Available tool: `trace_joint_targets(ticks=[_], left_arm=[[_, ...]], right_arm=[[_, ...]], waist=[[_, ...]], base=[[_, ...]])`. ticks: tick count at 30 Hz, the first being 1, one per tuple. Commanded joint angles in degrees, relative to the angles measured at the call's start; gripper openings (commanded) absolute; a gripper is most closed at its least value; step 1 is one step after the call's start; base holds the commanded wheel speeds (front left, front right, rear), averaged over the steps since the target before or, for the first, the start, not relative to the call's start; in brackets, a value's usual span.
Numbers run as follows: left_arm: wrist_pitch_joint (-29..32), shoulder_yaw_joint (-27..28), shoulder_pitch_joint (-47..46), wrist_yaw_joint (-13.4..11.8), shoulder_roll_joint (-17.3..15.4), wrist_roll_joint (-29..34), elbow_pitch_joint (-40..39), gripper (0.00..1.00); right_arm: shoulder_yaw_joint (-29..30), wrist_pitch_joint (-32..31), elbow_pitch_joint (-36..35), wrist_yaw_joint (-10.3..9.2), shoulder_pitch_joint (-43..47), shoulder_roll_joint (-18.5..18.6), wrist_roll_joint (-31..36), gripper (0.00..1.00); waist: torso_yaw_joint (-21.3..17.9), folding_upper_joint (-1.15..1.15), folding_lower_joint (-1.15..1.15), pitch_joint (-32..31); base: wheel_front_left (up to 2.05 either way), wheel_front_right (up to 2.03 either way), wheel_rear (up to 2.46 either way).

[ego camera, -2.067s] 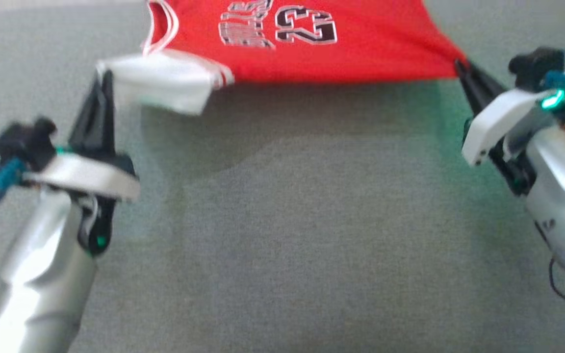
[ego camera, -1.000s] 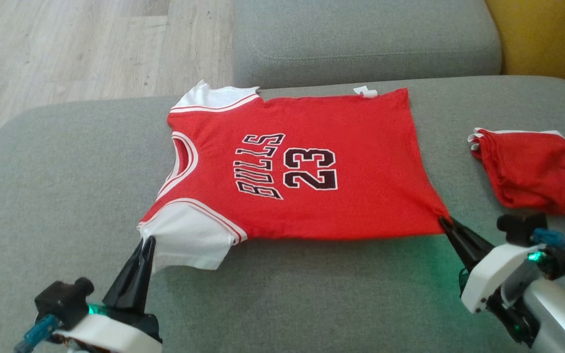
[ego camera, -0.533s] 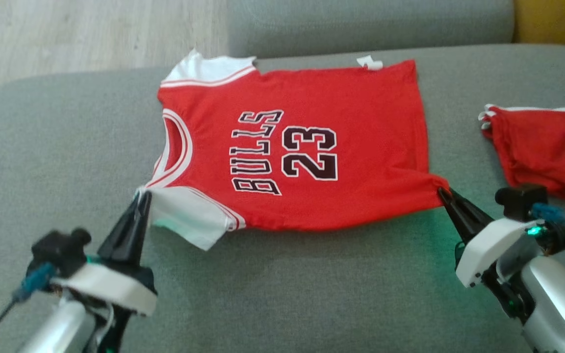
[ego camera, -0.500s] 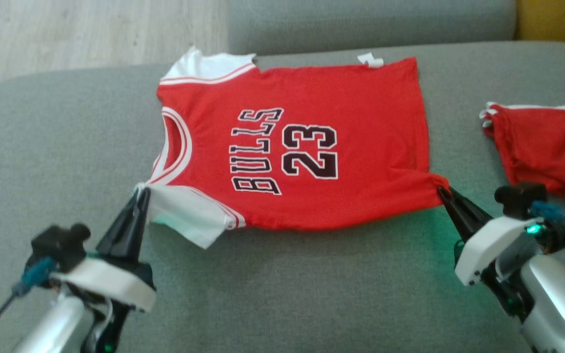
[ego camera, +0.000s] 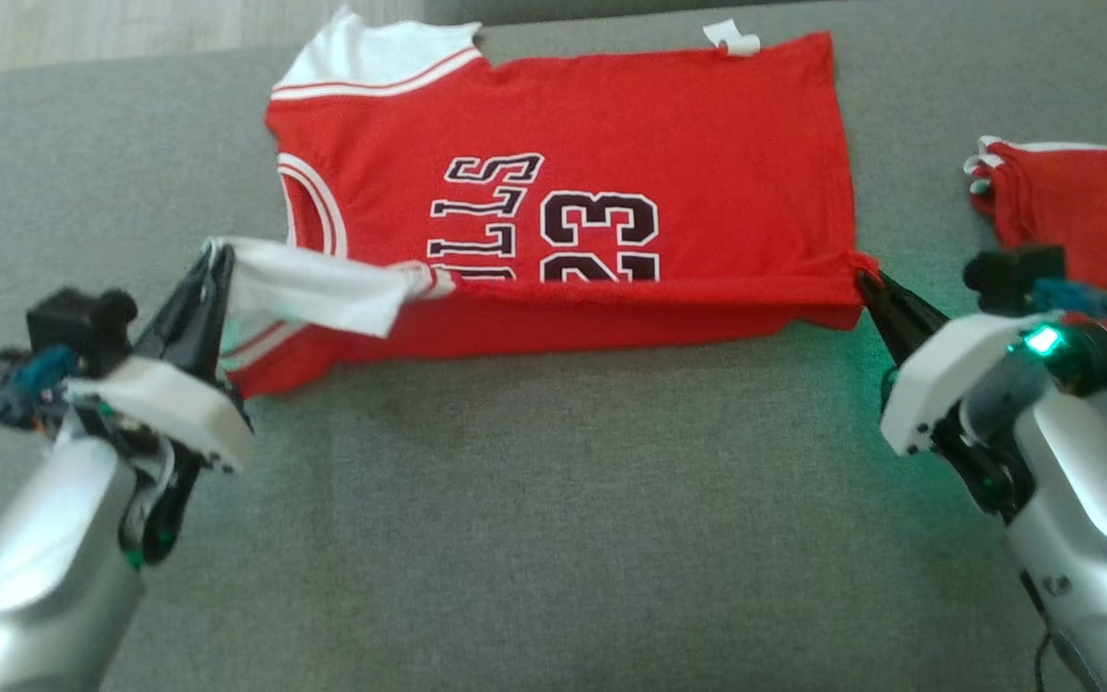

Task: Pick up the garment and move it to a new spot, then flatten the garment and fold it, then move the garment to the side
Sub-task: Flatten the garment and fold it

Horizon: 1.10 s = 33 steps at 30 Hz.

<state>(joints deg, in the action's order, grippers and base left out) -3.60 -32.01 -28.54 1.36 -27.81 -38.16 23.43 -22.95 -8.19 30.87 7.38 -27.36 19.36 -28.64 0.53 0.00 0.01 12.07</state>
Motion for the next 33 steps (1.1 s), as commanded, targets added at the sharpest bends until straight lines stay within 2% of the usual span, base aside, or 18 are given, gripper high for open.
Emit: trace_joint_targets(ticks=[1,8,9,10,11,12,17,21,27,33], left_arm=[[-0.3,1.7,-4.4,0.3,-1.7,0.8,0.1,0.00],[-0.4,-1.4,-11.3,2.2,-0.1,4.2,8.5,0.00],[-0.4,-1.8,-12.2,2.2,0.2,4.8,9.7,0.00],[-0.8,-2.1,-13.2,1.9,0.4,5.4,10.9,0.22],[-1.7,-2.1,-14.2,1.6,0.8,6.0,11.8,0.90],[-2.8,-1.9,-15.1,1.2,1.3,6.2,12.7,1.00],[-10.2,1.3,-18.4,-0.9,4.3,6.0,14.3,1.00],[-11.3,6.6,-17.3,-1.7,6.7,5.6,9.2,1.00],[-11.4,16.5,-7.0,-2.4,10.7,10.3,-4.6,1.00],[-11.4,22.1,3.9,-1.0,16.4,14.7,-10.3,1.00]], right_arm=[[-0.9,-0.4,-1.0,0.11,-2.4,-0.1,0.7,0.00],[-3.1,-0.4,3.0,0.11,-7.2,-1.0,1.1,0.00],[-2.9,0.4,3.6,0.11,-8.0,-1.3,0.8,0.46],[-2.2,1.0,4.6,0.11,-8.8,-1.6,0.6,1.00],[-2.0,1.6,5.3,0.11,-9.7,-1.7,0.7,1.00],[-1.6,2.4,6.1,0.11,-10.7,-1.7,0.9,1.00],[2.3,9.5,8.0,0.11,-14.2,-2.0,1.0,1.00],[5.4,16.8,6.9,0.11,-14.7,-2.4,2.4,1.00],[10.4,22.1,1.8,0.11,-11.0,-5.2,5.7,1.00],[15.0,23.0,-3.3,0.11,-1.2,-10.6,12.3,1.00]], waist=[[-0.4,0.00,-0.01,0.8],[-0.9,0.00,-0.01,2.7],[-1.0,0.00,-0.01,3.0],[-1.0,0.00,-0.01,3.2],[-1.0,0.00,-0.01,3.3],[-0.9,0.00,-0.01,3.5],[-0.7,0.00,-0.01,2.7],[-0.4,0.00,-0.01,1.0],[-0.4,0.00,-0.01,-1.6],[-0.4,0.00,-0.01,-4.1]], base=[[0.00,0.00,0.00],[0.00,0.00,0.00],[0.00,0.00,0.00],[0.00,0.00,0.00],[0.00,0.00,0.00],[0.00,0.00,0.00],[0.00,0.00,0.00],[0.00,0.00,0.00],[0.00,0.00,0.00],[0.00,0.00,0.00]])
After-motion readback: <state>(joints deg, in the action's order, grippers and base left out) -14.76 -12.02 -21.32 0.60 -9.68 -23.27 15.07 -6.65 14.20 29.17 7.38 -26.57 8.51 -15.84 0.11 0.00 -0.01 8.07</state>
